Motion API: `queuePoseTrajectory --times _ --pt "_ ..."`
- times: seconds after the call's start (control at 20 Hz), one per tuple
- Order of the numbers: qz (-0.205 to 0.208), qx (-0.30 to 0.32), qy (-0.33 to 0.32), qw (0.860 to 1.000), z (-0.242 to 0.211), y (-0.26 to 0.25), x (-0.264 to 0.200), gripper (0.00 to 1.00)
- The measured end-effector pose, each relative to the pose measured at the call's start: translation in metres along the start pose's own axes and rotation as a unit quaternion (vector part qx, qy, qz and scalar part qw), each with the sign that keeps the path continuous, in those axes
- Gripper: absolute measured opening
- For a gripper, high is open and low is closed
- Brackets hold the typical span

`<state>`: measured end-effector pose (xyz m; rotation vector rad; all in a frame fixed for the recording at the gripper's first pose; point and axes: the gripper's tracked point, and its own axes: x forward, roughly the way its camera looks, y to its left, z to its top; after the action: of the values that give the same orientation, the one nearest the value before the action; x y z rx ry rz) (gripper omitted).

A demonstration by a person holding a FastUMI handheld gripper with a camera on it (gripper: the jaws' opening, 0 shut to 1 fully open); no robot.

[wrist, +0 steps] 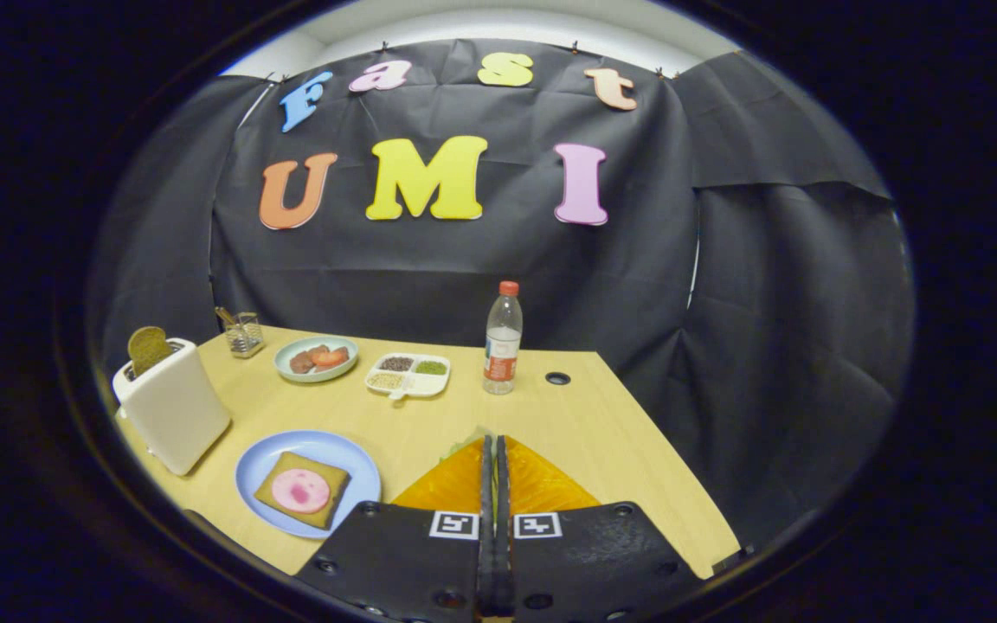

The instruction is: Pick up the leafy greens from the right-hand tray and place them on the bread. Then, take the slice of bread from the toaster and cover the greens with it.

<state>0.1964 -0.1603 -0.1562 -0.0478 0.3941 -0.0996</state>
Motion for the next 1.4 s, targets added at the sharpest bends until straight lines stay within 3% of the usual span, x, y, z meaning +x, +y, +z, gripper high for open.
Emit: queuePoseTrajectory --times 0.5,1.0,1.4 --pt "0.028 -0.032 -0.028 0.999 0.017 0.117 -0.044 0.00" --pt "0.098 -0.034 -0.019 0.994 -0.001 0.241 -0.045 0.00" --pt "0.128 -0.022 0.002 0.992 -0.028 0.263 -0.032 0.00"
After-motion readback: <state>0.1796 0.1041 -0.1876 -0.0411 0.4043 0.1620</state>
